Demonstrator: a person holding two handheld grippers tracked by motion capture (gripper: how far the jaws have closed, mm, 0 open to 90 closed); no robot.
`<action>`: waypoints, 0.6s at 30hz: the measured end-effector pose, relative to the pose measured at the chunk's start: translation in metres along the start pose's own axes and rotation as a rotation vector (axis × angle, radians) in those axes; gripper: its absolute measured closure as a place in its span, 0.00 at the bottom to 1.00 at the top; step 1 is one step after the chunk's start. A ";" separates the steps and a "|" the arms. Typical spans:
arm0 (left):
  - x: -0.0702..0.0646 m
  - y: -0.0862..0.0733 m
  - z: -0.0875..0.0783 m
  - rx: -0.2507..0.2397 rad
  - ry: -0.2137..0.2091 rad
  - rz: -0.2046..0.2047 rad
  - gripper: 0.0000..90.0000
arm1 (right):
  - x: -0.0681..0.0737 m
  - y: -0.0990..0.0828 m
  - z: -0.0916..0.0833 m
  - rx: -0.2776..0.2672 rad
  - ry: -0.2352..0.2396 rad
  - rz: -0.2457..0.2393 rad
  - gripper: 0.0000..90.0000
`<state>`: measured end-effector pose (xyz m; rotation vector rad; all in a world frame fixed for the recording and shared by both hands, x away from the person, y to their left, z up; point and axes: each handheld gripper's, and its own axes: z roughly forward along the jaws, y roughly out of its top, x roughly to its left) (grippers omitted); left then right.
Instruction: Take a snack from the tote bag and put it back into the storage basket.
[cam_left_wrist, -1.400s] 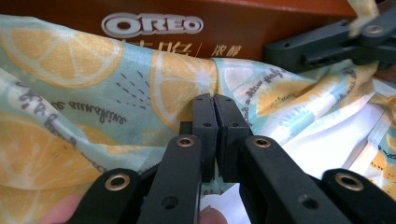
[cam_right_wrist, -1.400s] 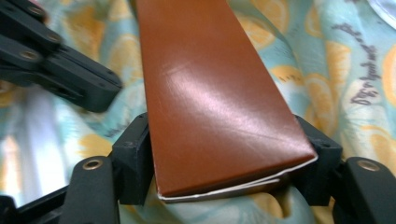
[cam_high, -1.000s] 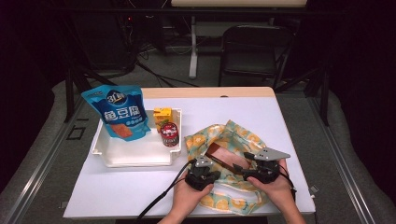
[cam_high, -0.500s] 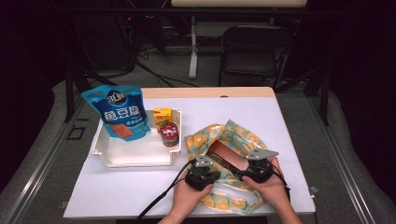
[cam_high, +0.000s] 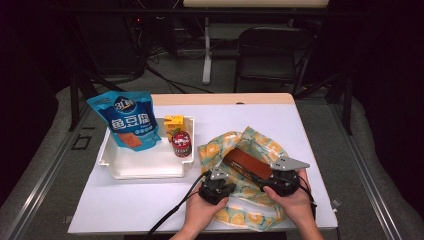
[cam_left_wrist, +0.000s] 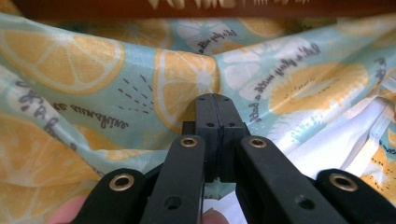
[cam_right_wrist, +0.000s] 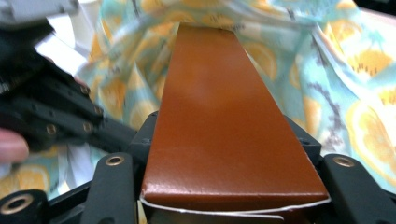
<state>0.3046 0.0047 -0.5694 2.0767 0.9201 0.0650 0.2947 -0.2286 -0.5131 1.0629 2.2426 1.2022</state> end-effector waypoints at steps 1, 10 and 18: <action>0.000 0.000 0.000 0.000 0.000 0.001 1.00 | 0.001 -0.003 0.001 0.013 -0.007 0.003 0.49; 0.001 0.000 0.000 -0.001 -0.005 -0.002 1.00 | 0.001 -0.030 0.006 0.084 0.019 0.058 0.48; 0.002 0.000 0.000 -0.004 -0.012 -0.014 1.00 | 0.003 -0.027 0.017 0.094 0.000 0.017 0.38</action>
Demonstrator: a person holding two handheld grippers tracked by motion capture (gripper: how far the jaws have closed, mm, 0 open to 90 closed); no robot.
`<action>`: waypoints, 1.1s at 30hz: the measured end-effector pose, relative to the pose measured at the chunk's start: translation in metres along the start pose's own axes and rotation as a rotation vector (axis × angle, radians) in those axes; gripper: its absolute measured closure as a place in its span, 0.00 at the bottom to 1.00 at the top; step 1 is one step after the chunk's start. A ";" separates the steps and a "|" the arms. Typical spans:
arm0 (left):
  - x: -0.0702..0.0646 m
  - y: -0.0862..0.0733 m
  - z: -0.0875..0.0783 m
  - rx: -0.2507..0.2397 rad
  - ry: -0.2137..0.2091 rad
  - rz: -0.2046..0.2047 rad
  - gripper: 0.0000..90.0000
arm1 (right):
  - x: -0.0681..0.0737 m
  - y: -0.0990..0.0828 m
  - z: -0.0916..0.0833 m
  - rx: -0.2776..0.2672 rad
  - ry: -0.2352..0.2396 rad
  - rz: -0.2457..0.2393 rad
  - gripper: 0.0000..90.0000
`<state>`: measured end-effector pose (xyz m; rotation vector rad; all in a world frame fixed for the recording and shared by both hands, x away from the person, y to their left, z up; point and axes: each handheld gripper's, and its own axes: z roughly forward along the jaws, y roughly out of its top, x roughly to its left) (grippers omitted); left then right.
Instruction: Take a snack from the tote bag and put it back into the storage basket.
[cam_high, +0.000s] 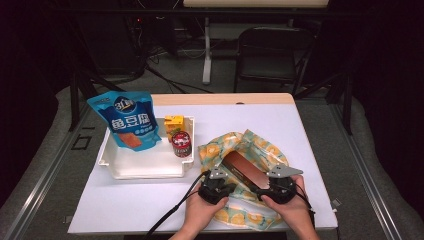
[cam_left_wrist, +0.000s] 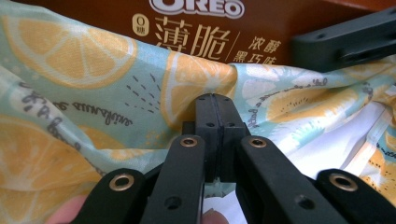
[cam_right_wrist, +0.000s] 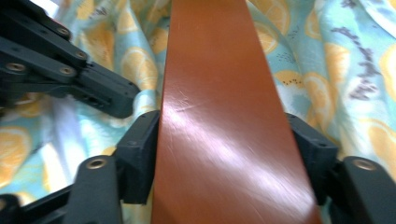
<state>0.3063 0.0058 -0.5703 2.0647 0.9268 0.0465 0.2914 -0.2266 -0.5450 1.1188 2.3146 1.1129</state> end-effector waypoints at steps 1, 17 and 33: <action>0.000 0.000 0.000 -0.001 0.000 -0.001 1.00 | 0.000 0.001 0.004 0.009 0.001 -0.001 0.37; 0.001 0.000 0.000 0.005 -0.007 -0.001 1.00 | -0.001 0.010 -0.003 -0.023 0.001 -0.038 0.48; 0.001 0.005 -0.015 -0.114 0.049 0.005 1.00 | 0.006 0.025 -0.033 -0.033 0.009 0.009 0.49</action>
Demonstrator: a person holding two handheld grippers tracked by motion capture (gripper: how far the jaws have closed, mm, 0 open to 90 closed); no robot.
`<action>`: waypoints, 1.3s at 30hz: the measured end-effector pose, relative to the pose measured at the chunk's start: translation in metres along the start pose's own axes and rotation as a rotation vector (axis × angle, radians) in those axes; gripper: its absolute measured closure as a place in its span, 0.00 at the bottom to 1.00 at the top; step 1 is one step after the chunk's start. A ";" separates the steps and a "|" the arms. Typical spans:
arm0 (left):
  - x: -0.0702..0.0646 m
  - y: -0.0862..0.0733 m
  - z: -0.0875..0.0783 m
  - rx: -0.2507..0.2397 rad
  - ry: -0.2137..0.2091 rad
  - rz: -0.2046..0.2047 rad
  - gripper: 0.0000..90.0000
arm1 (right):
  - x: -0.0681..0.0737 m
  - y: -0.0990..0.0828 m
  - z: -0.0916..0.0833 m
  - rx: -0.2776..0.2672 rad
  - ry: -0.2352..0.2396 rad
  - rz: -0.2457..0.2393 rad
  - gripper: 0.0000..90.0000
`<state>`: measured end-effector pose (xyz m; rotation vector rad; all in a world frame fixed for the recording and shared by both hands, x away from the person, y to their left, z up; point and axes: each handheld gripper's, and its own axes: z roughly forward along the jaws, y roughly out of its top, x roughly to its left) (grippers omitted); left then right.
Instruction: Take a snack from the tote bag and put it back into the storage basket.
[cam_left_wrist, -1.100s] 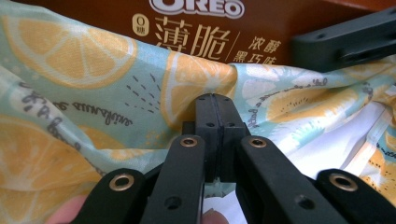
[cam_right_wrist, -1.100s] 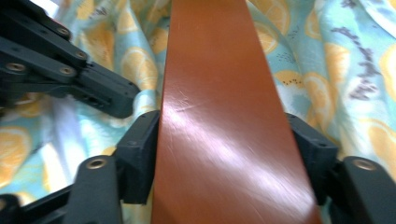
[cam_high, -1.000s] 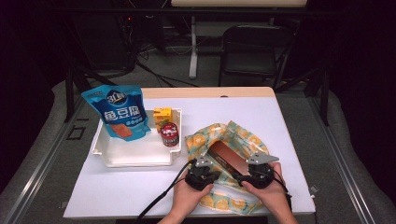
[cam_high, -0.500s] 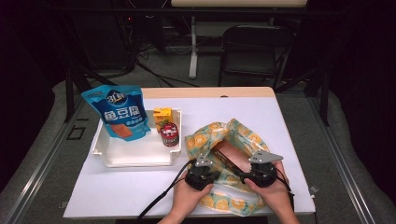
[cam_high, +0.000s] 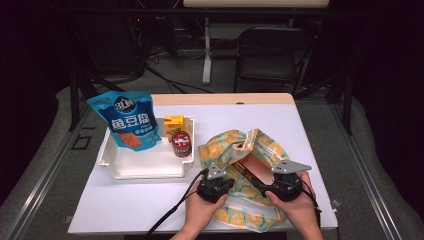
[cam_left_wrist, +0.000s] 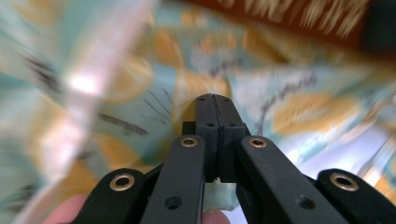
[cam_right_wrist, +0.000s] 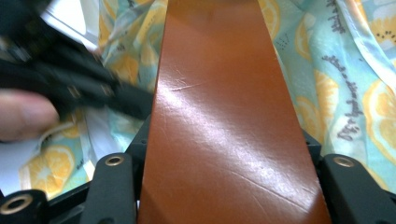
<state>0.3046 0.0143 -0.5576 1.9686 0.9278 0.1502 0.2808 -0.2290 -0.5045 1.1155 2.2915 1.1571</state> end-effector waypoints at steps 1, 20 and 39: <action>0.001 0.002 -0.004 -0.027 0.011 -0.001 1.00 | 0.000 -0.002 0.000 -0.002 0.001 0.005 0.49; 0.028 0.018 -0.039 -0.140 0.053 -0.028 0.96 | 0.002 -0.021 -0.034 0.025 0.050 -0.088 0.49; 0.051 0.008 -0.098 -0.177 -0.068 0.085 0.37 | 0.015 -0.006 -0.040 -0.014 0.133 -0.154 0.49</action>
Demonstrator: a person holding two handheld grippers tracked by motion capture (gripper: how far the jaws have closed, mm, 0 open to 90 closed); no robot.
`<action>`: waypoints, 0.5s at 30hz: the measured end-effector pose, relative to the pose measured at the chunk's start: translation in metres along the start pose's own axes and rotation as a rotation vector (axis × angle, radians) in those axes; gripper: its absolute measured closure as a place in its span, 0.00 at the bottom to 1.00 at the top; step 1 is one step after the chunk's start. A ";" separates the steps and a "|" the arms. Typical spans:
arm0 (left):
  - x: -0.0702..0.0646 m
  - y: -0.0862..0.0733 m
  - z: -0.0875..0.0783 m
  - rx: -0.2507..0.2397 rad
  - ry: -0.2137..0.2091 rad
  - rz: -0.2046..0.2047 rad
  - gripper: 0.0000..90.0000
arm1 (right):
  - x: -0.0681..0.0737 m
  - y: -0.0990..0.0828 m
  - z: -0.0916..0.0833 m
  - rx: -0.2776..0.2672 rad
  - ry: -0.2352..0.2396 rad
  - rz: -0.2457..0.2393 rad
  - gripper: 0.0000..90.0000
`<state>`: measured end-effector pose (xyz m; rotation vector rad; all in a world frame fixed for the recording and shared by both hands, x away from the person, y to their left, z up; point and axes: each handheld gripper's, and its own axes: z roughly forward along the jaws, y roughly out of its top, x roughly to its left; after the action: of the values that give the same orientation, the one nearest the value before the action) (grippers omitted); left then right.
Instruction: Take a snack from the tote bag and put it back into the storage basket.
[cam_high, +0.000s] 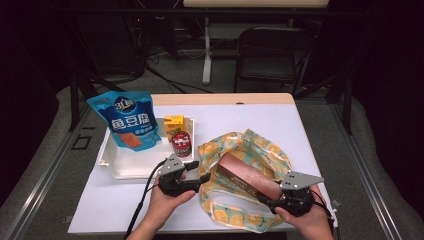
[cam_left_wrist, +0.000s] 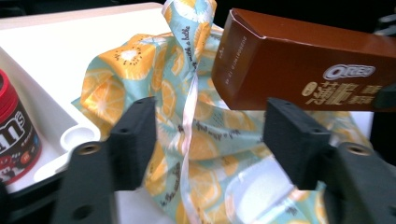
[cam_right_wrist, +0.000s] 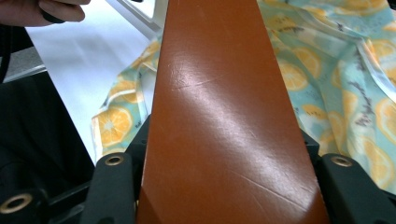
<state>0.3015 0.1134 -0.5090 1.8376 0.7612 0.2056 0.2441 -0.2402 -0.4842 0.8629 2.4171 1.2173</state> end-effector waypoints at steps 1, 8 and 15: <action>0.002 0.000 -0.003 0.011 -0.013 -0.001 0.32 | 0.000 0.001 0.001 -0.002 0.006 -0.006 0.49; 0.005 -0.002 -0.017 0.035 -0.058 0.046 0.08 | 0.005 0.012 0.010 0.001 0.035 -0.037 0.50; 0.009 -0.007 -0.029 0.020 -0.116 0.072 0.00 | 0.009 0.021 0.019 0.018 0.079 -0.088 0.50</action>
<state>0.2919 0.1427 -0.5054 1.8806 0.6187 0.1366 0.2542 -0.2130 -0.4784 0.7176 2.5029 1.2203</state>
